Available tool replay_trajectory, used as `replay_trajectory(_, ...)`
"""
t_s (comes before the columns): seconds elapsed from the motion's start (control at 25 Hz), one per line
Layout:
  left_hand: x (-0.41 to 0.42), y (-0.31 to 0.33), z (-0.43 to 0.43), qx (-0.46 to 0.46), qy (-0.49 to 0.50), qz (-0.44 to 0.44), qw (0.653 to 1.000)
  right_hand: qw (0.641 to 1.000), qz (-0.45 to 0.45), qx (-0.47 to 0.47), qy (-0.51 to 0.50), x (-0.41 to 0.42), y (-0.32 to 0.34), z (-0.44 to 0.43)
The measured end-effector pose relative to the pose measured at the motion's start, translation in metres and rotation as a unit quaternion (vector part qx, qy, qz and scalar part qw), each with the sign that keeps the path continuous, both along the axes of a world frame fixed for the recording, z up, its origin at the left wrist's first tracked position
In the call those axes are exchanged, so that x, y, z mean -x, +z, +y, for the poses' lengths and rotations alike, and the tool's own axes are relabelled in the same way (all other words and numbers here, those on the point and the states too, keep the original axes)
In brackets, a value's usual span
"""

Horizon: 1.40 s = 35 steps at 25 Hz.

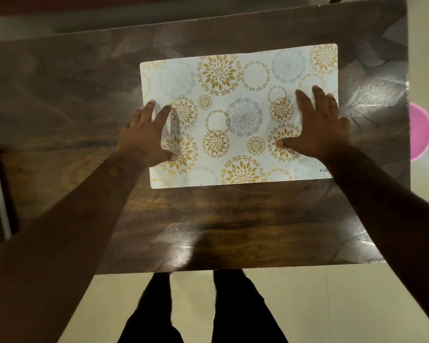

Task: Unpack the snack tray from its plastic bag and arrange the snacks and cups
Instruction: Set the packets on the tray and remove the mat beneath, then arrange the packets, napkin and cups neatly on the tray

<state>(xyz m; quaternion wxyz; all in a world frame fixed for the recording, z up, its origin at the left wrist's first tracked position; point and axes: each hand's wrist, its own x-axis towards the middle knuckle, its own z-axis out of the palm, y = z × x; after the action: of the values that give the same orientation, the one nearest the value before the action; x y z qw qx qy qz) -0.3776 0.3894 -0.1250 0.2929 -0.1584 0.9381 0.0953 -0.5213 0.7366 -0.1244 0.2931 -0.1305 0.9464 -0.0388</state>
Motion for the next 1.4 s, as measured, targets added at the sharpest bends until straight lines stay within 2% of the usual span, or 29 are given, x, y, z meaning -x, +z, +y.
replay_trajectory(0.32, -0.068, 0.043, -0.047, -0.004, 0.06, 0.037, 0.997, 0.999, -0.004, 0.031, 0.042, -0.059, 0.034, -0.076)
replay_trajectory(0.72, -0.242, 0.107, -0.165, -0.007, 0.193, 0.075, 0.978, 0.988, -0.05, 0.079, 0.127, -0.189, 0.087, -0.253)
replay_trajectory(0.92, -0.323, 0.126, -0.24, -0.019, 0.223, 0.148, 0.963, 0.982, -0.091, 0.109, 0.127, -0.268, 0.093, -0.355)
replay_trajectory(1.08, -0.407, 0.125, -0.327, 0.001, 0.294, 0.235, 0.926, 0.968, -0.181, 0.156, 0.077, -0.335, 0.089, -0.448)
replay_trajectory(1.2, -0.448, 0.1, -0.376, -0.012, 0.401, 0.193, 0.896, 0.959, -0.21, 0.187, 0.029, -0.375, 0.074, -0.496)
replay_trajectory(1.28, -0.463, 0.084, -0.39, -0.065, 0.458, 0.141, 0.875, 0.955, -0.211, 0.207, 0.015, -0.396, 0.067, -0.52)
replay_trajectory(1.4, -0.471, 0.068, -0.394, -0.13, 0.473, 0.137, 0.861, 0.954, -0.197, 0.227, -0.002, -0.418, 0.058, -0.545)
